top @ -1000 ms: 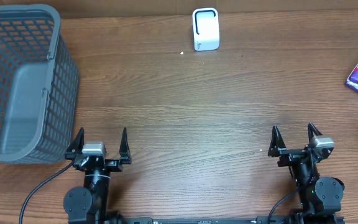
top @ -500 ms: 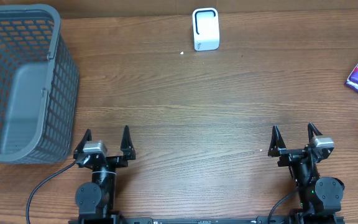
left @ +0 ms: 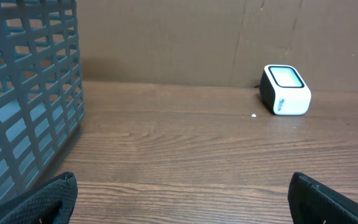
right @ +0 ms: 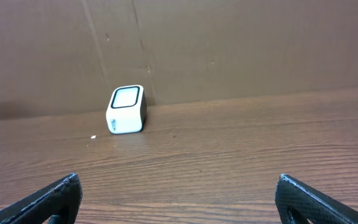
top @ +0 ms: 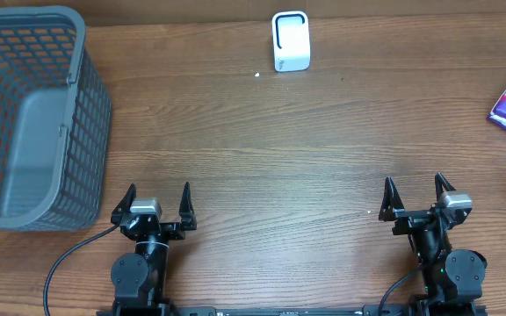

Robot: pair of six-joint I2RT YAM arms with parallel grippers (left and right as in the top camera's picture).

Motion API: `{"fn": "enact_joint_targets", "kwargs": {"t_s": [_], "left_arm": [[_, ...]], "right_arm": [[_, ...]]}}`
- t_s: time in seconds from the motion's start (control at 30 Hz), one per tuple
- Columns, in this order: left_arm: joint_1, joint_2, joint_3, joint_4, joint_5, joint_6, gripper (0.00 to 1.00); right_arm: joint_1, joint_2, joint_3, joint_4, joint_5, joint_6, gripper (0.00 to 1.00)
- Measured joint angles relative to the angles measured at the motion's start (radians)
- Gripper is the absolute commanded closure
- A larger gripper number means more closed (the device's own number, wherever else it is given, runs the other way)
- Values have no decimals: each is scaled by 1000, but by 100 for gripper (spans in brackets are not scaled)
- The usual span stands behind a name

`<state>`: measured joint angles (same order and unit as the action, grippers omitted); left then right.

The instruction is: Scan the item barcode

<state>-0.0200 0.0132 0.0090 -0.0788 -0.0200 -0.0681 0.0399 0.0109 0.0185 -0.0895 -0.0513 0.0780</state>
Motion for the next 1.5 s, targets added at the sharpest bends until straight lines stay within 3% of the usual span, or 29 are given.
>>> {"fn": "enact_joint_targets", "kwargs": {"t_s": [0.73, 1.03, 1.5], "left_arm": [[0, 0, 0, 0, 0, 72, 0], [0, 0, 0, 0, 0, -5, 0], [0, 0, 0, 0, 0, -6, 0]], "right_arm": [[0, 0, 0, 0, 0, 0, 0], [0, 0, 0, 0, 0, 0, 0], [0, 0, 0, 0, 0, 0, 0]]}}
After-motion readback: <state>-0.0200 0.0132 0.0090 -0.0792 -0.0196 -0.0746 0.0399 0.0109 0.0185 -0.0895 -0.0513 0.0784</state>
